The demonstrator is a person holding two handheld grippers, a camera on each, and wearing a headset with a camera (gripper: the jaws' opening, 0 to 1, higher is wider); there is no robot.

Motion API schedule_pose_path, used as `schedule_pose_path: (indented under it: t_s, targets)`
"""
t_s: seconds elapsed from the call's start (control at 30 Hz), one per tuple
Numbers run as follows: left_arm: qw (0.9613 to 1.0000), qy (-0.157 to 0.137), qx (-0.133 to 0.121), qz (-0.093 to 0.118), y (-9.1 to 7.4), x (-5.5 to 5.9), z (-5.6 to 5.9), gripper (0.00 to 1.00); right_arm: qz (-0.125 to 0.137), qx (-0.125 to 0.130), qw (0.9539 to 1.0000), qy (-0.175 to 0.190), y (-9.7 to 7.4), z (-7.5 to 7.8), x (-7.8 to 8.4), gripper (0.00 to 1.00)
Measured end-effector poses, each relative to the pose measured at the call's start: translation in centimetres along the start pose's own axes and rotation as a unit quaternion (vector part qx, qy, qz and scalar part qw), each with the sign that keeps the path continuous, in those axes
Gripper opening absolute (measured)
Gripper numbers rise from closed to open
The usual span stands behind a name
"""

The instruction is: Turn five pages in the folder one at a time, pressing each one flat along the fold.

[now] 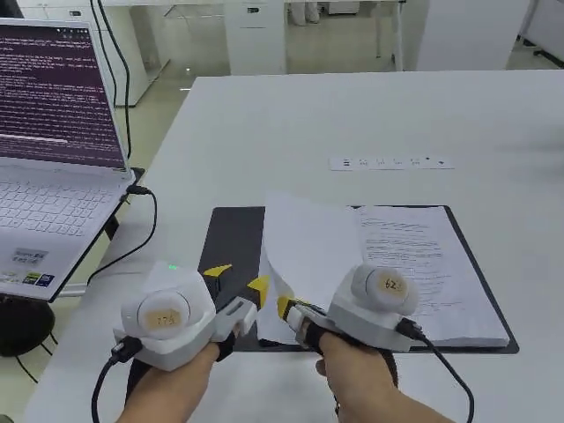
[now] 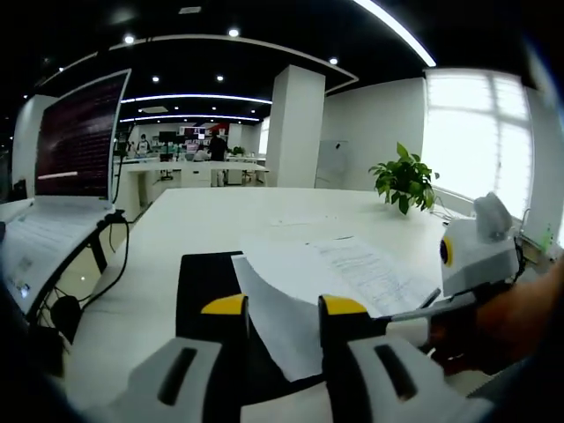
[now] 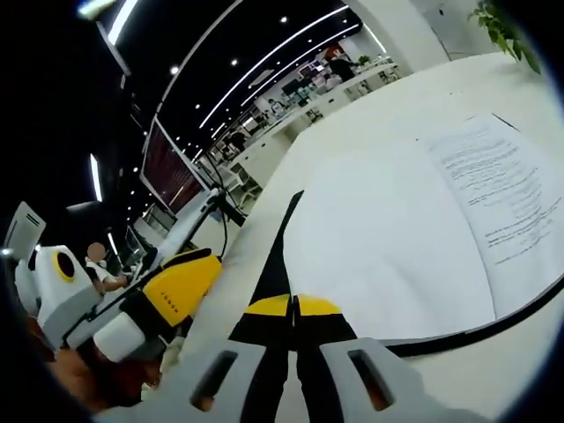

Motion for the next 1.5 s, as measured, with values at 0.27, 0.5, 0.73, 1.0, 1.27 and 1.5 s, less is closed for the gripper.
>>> schedule_pose_path:
  t_s: [0.27, 0.5, 0.73, 1.0, 1.27, 1.5]
  targets:
    - [0.9998, -0.010, -0.004, -0.016, -0.3, 1.2, -0.7, 0.30, -0.032, 0.026, 0.9986, -0.035, 1.8, 1.1, 1.9, 0.00]
    - [0.9992, -0.011, -0.006, -0.037, 0.0, 1.7, -0.8, 0.30, -0.062, 0.021, 0.9966, -0.049, 2.0, 1.2, 2.8, 0.02]
    - [0.9966, 0.018, 0.013, -0.079, 1.6, 2.7, -0.1, 0.30, -0.068, -0.006, 0.9962, -0.054, 1.0, 1.1, 3.0, 0.05]
    - [0.9868, 0.060, 0.060, -0.138, 4.9, 4.3, 2.1, 0.29, -0.033, 0.009, 0.9990, -0.030, -2.6, 3.4, 1.6, 0.00]
    - [0.9786, 0.060, 0.036, -0.194, 6.3, 7.1, 2.7, 0.27, 0.032, 0.043, 0.9982, 0.028, -5.3, 6.9, -1.3, 0.00]
    - [0.9858, 0.062, 0.019, -0.155, 5.7, 8.1, 2.9, 0.25, 0.050, 0.052, 0.9966, 0.041, -5.7, 9.2, -3.0, 0.00]
Point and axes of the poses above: the centre of the closed fingertips' face, and the gripper's own axes: y roughly forward along the fingers, z roughly to its right, x roughly out of its underside, the point moved 10 cm from there along -y, roughly backward along the fingers, and after that the axes turned 8 degrees about y, right-handed, at the moved point
